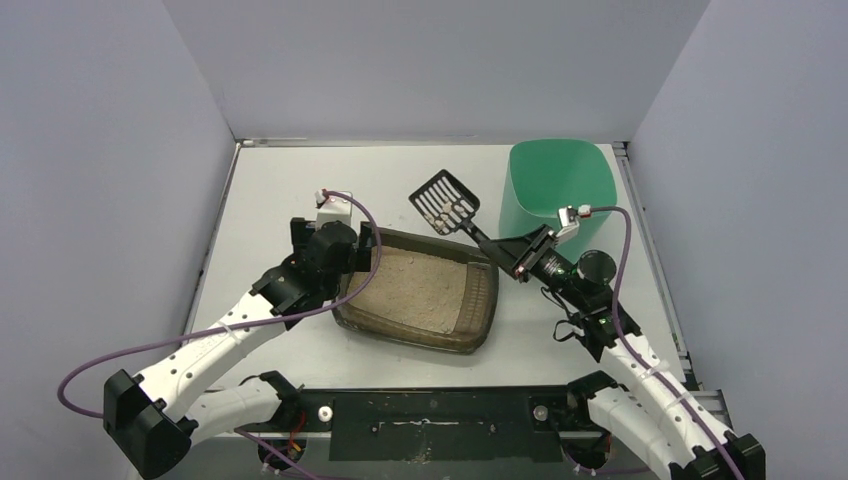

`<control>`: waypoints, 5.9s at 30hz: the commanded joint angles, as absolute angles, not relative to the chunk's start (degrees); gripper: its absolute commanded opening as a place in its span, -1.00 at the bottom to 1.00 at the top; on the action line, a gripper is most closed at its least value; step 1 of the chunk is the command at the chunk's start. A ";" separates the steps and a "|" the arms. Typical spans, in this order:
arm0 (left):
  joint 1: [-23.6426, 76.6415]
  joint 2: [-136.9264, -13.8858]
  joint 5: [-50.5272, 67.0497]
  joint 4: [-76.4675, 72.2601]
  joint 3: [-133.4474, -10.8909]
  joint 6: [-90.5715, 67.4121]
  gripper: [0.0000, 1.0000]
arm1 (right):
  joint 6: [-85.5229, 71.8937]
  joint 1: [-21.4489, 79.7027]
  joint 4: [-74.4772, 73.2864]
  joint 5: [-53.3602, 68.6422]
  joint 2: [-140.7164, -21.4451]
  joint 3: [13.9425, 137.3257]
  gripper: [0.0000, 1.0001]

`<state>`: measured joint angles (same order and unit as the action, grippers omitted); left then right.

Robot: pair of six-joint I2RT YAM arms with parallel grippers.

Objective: Clean the litter box

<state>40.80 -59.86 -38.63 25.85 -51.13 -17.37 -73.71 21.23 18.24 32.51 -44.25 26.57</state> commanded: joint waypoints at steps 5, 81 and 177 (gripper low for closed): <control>40.96 -55.77 -37.73 23.90 -51.70 -16.87 0.95 | -75.23 20.54 9.67 17.05 -39.77 35.17 -1.00; 40.60 -56.23 -35.34 27.48 -52.80 -18.90 0.95 | 26.57 41.83 -37.80 -36.83 -59.08 83.26 -1.00; 6.05 -64.93 17.27 11.57 -45.27 -33.38 -1.00 | -8.94 40.57 -24.44 2.51 -42.45 60.19 -1.00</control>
